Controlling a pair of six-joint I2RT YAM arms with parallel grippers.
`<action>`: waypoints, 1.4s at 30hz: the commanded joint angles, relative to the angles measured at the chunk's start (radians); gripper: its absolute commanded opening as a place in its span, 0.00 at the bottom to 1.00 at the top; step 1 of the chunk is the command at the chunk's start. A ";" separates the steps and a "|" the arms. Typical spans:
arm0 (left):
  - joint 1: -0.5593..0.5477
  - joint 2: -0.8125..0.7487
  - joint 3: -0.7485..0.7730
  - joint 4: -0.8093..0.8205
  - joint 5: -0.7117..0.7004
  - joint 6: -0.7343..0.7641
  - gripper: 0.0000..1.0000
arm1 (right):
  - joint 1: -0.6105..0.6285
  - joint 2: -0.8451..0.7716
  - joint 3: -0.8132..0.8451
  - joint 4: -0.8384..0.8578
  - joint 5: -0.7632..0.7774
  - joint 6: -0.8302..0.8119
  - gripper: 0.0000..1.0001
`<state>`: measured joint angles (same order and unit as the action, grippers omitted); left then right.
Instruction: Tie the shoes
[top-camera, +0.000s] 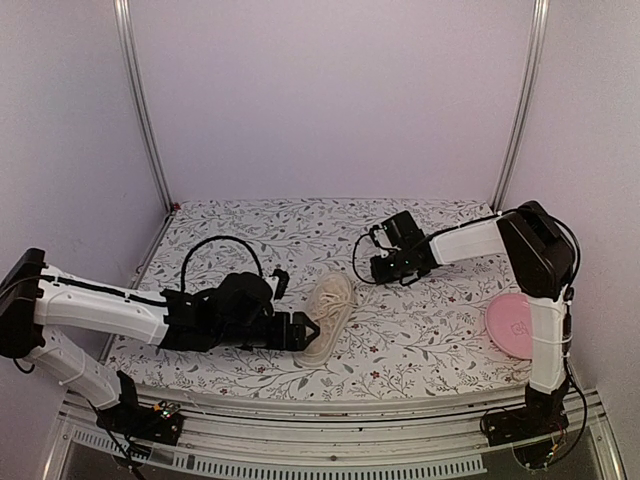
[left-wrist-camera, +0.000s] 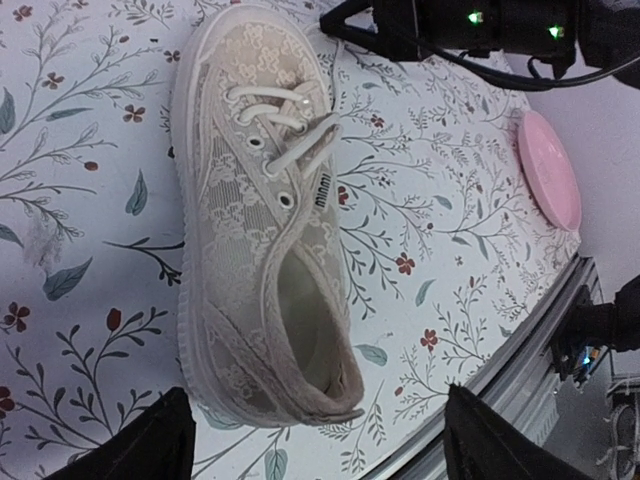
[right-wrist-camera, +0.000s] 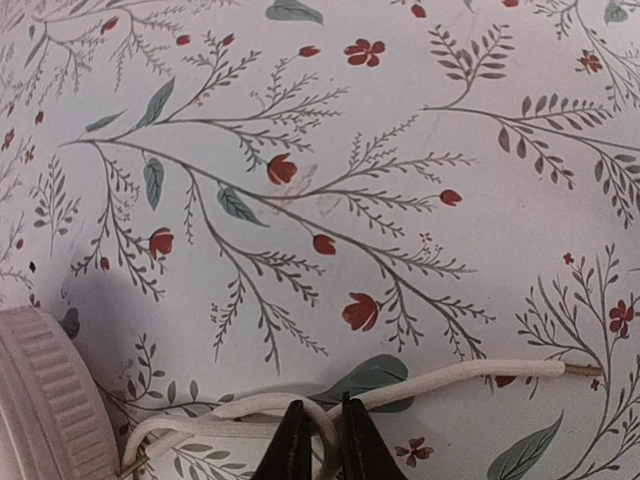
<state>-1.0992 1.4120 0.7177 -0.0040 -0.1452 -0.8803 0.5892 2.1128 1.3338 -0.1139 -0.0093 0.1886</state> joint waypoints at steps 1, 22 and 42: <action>0.007 -0.029 -0.008 0.010 -0.010 -0.002 0.85 | 0.006 0.030 0.011 -0.043 0.066 -0.030 0.03; 0.050 0.211 0.435 -0.156 0.051 0.447 0.84 | 0.006 -0.764 -0.629 0.040 0.004 0.312 0.02; 0.136 0.697 0.839 -0.200 0.171 0.706 0.70 | 0.007 -1.130 -0.942 0.109 -0.091 0.532 0.02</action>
<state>-0.9695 2.1189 1.5352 -0.1871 0.0162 -0.2291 0.5911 0.9878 0.4114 -0.0940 -0.0437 0.6659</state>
